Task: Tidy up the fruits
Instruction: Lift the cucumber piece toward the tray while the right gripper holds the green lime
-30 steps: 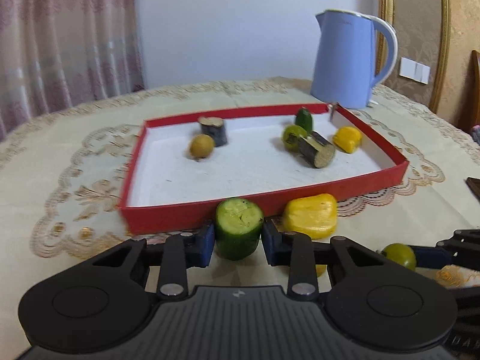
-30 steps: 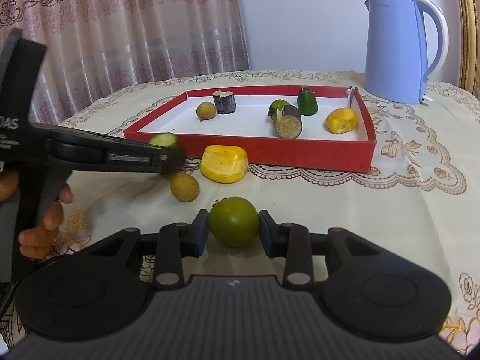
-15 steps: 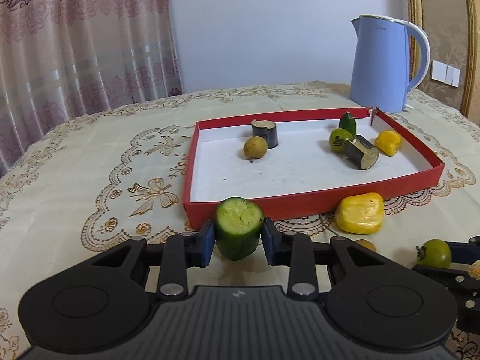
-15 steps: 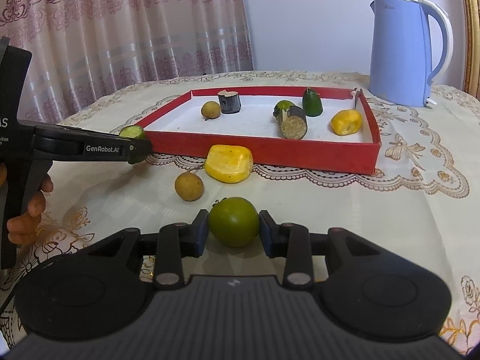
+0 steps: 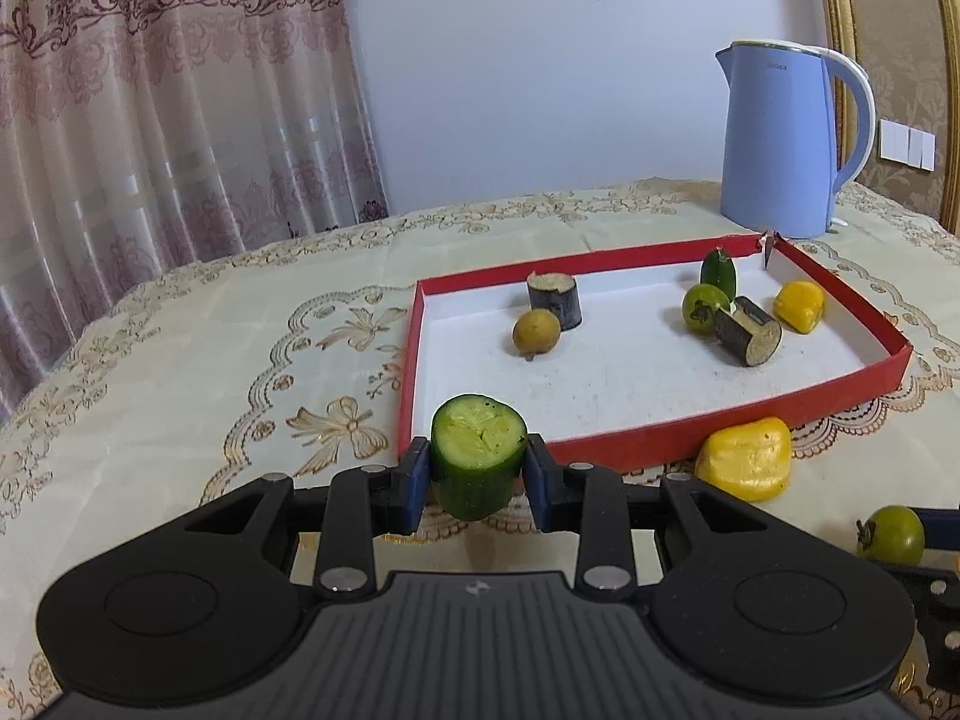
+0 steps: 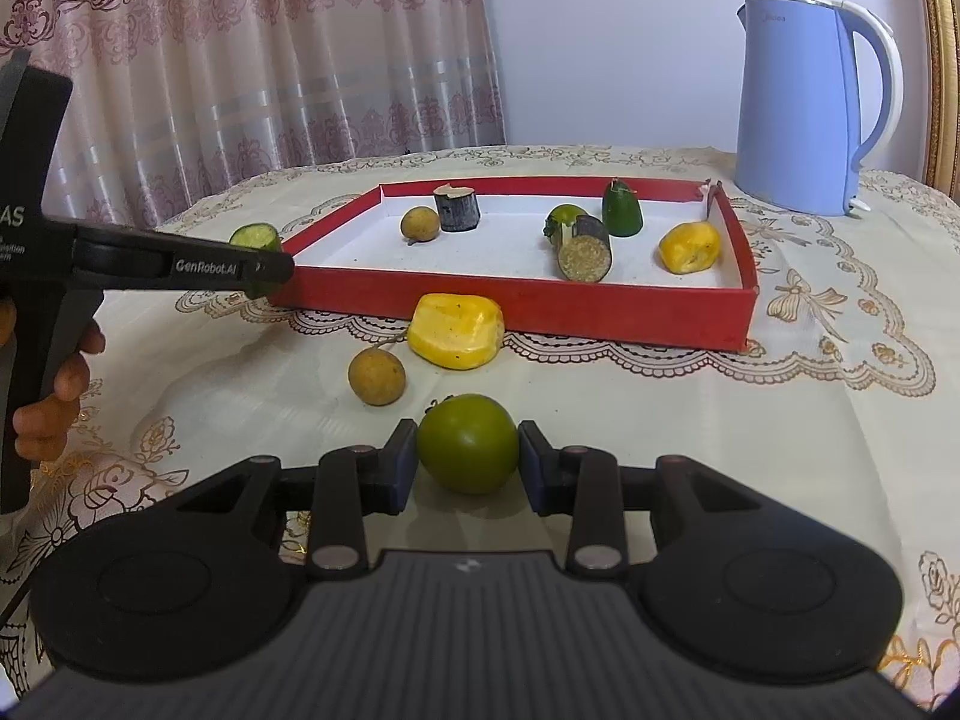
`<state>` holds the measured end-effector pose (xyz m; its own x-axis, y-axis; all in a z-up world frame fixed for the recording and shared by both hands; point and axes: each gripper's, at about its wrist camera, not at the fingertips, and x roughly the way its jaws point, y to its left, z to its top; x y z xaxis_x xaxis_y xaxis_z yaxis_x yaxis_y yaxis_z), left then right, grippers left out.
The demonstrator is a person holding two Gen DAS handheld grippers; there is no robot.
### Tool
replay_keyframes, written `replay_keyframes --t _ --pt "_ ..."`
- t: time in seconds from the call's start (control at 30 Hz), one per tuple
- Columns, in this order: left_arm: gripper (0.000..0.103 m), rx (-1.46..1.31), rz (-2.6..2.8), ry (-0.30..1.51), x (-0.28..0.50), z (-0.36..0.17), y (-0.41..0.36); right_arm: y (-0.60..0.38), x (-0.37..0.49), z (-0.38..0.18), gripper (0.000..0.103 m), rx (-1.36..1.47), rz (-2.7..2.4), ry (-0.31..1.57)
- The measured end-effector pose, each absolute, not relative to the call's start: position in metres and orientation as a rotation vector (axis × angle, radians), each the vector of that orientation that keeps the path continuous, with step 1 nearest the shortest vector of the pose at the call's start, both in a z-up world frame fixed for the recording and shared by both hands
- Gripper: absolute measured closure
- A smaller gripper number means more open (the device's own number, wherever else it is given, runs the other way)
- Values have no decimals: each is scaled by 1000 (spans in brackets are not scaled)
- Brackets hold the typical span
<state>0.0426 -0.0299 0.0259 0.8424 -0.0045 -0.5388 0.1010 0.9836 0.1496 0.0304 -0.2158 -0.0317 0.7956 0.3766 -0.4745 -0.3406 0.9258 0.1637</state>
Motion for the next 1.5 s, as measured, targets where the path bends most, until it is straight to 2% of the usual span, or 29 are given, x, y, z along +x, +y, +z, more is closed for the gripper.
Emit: replay_keyframes --t 1.07,1.5 --pt "72 244 -53 547 76 30 -58 -216 31 -31 69 82 384 528" --pt "71 177 -101 563 32 26 -30 -218 31 -30 69 88 383 521"
